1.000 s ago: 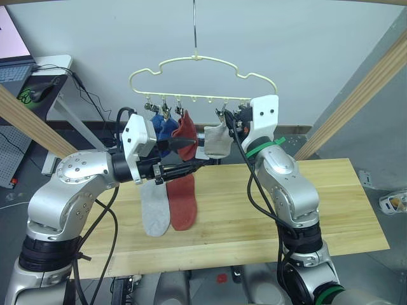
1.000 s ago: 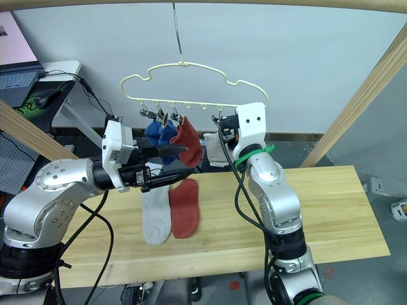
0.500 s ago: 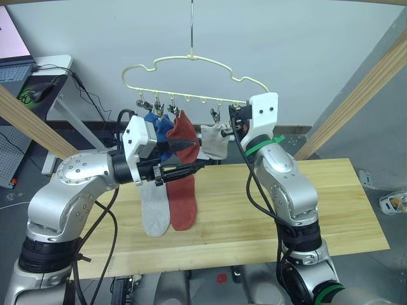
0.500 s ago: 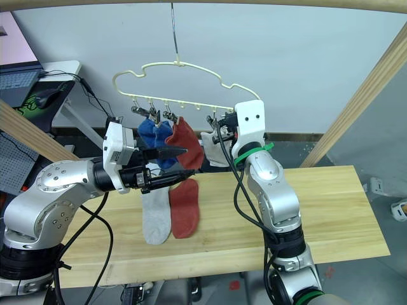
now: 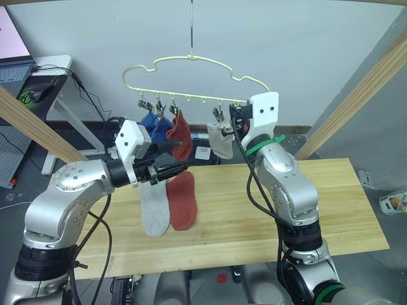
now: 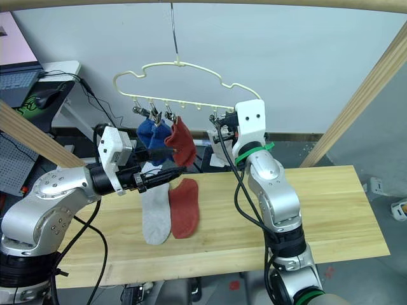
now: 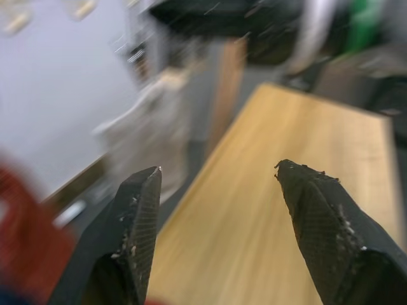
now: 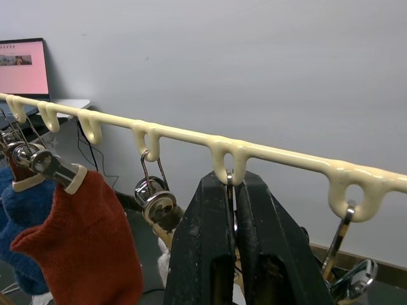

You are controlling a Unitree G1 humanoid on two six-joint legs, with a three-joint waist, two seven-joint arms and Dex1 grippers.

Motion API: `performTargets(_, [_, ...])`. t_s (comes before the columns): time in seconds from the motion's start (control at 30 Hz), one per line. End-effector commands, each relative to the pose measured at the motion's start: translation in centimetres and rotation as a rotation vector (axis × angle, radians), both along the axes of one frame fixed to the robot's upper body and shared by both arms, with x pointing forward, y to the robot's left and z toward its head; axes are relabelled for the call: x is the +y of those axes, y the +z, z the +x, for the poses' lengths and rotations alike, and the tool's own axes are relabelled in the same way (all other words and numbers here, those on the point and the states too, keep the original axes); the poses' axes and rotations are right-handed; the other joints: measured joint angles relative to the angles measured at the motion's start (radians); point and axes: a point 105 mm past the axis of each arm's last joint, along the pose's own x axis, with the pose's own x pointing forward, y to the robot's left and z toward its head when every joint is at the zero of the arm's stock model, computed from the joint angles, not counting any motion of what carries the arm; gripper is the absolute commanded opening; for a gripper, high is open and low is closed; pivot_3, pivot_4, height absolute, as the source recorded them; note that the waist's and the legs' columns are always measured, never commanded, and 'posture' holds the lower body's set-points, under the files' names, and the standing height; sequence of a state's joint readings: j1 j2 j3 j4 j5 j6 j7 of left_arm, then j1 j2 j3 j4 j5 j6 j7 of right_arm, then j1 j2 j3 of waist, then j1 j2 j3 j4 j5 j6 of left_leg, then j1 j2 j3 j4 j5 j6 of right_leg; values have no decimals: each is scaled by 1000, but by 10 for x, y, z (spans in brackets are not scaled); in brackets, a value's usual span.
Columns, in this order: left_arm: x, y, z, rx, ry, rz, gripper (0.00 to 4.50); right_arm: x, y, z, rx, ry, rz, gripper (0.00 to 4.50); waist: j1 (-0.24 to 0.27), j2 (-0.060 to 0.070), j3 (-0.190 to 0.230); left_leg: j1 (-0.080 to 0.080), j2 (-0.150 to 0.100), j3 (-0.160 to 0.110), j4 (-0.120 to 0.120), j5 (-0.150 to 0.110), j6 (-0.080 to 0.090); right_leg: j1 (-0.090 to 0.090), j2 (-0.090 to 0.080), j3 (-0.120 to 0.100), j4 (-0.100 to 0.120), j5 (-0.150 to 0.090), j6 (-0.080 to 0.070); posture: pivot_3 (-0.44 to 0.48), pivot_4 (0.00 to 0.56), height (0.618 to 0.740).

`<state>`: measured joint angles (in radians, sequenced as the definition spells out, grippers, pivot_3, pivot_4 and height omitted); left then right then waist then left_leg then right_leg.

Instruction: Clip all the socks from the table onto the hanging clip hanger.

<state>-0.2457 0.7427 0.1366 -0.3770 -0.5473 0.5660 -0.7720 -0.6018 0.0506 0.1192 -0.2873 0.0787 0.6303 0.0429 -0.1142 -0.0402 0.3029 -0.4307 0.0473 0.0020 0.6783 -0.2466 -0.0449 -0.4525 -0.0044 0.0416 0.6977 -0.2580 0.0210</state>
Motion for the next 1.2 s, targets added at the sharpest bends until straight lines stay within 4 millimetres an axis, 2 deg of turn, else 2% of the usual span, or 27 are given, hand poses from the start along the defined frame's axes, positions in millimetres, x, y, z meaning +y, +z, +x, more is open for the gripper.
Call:
performTargets(0.03, [19,-7,4,-68,191,7,4418,1,20,-7,-79,10,18,0,0,0,0,0,0,0,0,0,0,0,0,0,0,0,0,-156,259,736])
performTargets(0.2, [52,-42,8,-31,523,-20,4464,1,22,-8,-80,19,14,0,2,0,0,0,1,0,0,0,0,0,-4,0,0,0,0,-153,279,736])
performTargets(0.33, [69,-73,7,58,705,-51,4464,1,23,-9,-73,28,9,0,3,0,0,0,0,0,0,0,0,0,-4,0,0,0,0,-151,303,736])
performTargets(0.4, [73,-93,7,129,765,-61,4464,3,22,-10,-65,36,4,0,3,0,0,0,0,0,0,0,0,0,-4,0,0,0,0,-155,309,736])
performTargets(0.6, [73,-131,14,297,867,-89,4464,4,21,-11,-52,53,-11,0,3,0,0,0,0,-1,0,0,1,0,-4,-1,0,0,0,-158,316,736])
performTargets(0.83, [72,-153,16,406,898,-110,4464,6,22,-12,-52,61,-15,0,1,0,0,0,0,-1,0,0,1,0,-4,-1,0,0,0,-169,318,736])
performTargets(0.93, [75,-160,13,442,903,-98,3911,6,23,-12,-54,59,-15,0,1,0,0,0,0,-1,0,0,1,0,-4,-1,0,0,0,-174,318,736])
performTargets(1.2, [78,-160,10,447,904,-94,1978,6,23,-12,-55,57,-13,0,1,0,0,0,0,0,0,0,1,1,-4,-1,0,0,1,-173,314,736])
